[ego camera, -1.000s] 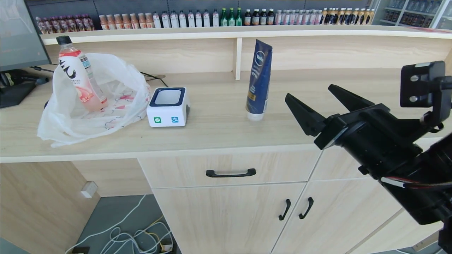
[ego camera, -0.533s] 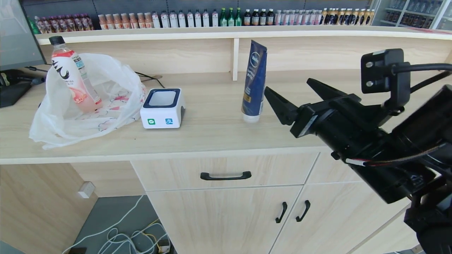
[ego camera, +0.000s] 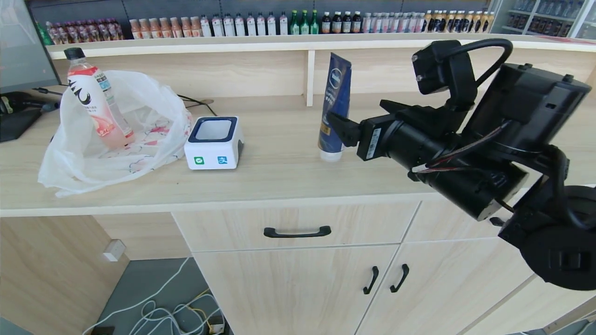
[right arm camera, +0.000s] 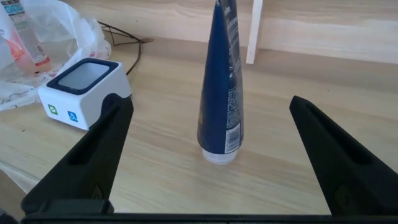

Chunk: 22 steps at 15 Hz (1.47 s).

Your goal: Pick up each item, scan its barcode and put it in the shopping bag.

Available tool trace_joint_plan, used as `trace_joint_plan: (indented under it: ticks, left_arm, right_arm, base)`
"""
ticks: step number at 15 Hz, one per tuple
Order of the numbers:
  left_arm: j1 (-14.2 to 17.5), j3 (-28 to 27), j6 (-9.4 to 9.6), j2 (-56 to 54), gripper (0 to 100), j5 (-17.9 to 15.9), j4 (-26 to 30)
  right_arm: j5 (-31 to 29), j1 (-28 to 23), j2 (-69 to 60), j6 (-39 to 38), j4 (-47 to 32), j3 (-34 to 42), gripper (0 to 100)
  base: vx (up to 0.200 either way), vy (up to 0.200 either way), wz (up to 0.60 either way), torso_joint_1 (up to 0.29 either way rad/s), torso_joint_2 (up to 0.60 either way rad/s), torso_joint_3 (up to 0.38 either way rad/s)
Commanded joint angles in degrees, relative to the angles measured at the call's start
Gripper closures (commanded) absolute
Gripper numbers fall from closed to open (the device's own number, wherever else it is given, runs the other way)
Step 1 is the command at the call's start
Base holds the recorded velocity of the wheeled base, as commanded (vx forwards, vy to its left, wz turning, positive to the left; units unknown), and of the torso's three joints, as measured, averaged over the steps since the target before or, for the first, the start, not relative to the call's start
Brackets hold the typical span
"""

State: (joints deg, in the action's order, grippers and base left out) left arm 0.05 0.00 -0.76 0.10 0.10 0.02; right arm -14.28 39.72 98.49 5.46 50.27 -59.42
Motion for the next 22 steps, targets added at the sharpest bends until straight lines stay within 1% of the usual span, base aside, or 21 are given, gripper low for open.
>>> trace_joint_plan:
  ticks: [1, 4, 7, 10, 11, 17, 22]
  left_arm:
    - [0.0, 0.0, -0.04, 0.0, 0, 0.0, 0.0]
    - [0.0, 0.0, -0.04, 0.0, 0, 0.0, 0.0]
    - [0.0, 0.0, -0.04, 0.0, 0, 0.0, 0.0]
    - [0.0, 0.0, -0.04, 0.0, 0, 0.0, 0.0]
    - [0.0, 0.0, -0.04, 0.0, 0, 0.0, 0.0]
    - [0.0, 0.0, -0.04, 0.0, 0, 0.0, 0.0]
    - [0.0, 0.0, -0.04, 0.0, 0, 0.0, 0.0]
  right_arm:
    - [-0.1, -0.4, 2.5, -0.1, -1.1, -4.6, 0]
    - [-0.1, -0.4, 6.1, 0.0, -1.2, -9.1, 0]
    - [-0.1, -1.5, 8.5, 0.0, -1.7, -12.5, 0]
    - [-0.1, -2.6, 10.1, -0.1, -5.2, -16.5, 0]
    - [-0.1, -3.3, 11.6, -0.1, -6.2, -19.4, 0]
    - [0.1, -3.4, 17.7, -0.1, -9.3, -29.5, 0]
    - [0.0, -3.5, 19.1, -0.1, -10.6, -30.7, 0]
  base:
    - [0.0, 0.0, 0.0, 0.0, 0.0, 0.0]
    - [0.0, 0.0, 0.0, 0.0, 0.0, 0.0]
    - [0.0, 0.0, 0.0, 0.0, 0.0, 0.0]
    - [0.0, 0.0, 0.0, 0.0, 0.0, 0.0]
    - [0.0, 0.0, 0.0, 0.0, 0.0, 0.0]
    - [0.0, 0.0, 0.0, 0.0, 0.0, 0.0]
    - [0.0, 0.0, 0.0, 0.0, 0.0, 0.0]
